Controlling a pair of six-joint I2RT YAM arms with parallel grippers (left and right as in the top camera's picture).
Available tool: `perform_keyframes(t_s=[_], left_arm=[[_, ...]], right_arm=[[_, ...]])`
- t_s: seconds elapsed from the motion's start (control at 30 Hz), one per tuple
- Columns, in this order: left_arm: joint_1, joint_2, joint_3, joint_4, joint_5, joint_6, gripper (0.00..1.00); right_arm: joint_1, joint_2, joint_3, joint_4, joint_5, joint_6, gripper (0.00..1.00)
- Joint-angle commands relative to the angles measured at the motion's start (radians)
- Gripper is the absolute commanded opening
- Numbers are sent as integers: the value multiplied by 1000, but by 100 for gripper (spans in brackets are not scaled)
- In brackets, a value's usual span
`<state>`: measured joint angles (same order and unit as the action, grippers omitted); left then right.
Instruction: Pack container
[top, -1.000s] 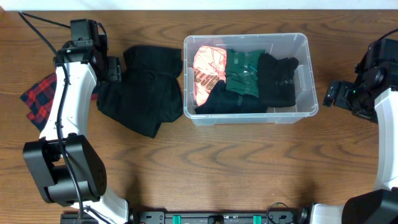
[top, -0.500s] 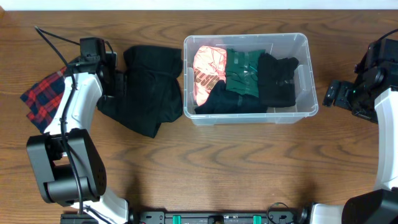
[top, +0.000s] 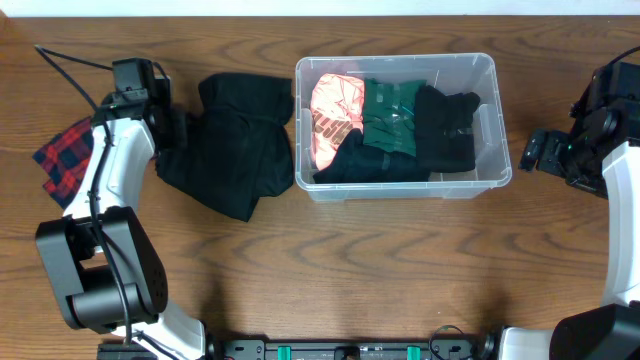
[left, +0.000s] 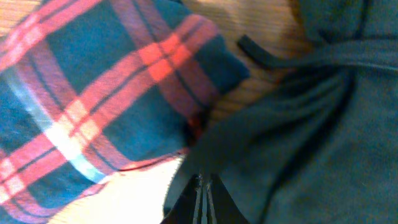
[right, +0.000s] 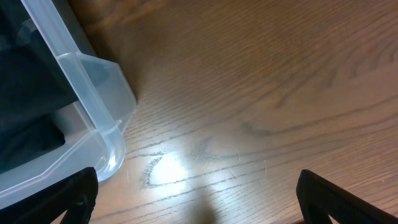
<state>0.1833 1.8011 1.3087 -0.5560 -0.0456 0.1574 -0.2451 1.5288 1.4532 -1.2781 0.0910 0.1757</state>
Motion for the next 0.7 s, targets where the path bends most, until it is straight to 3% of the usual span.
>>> perform_keyframes(t_s=[0.0, 0.43, 0.67], left_arm=[[28, 25, 4, 18, -27, -5, 6], [45, 132, 4, 35, -26, -5, 6], [45, 155, 4, -65, -25, -6, 6]], right_arm=[[-3, -10, 10, 0, 13, 11, 99], [-3, -10, 10, 0, 13, 10, 99], [-3, -10, 10, 0, 13, 10, 99]])
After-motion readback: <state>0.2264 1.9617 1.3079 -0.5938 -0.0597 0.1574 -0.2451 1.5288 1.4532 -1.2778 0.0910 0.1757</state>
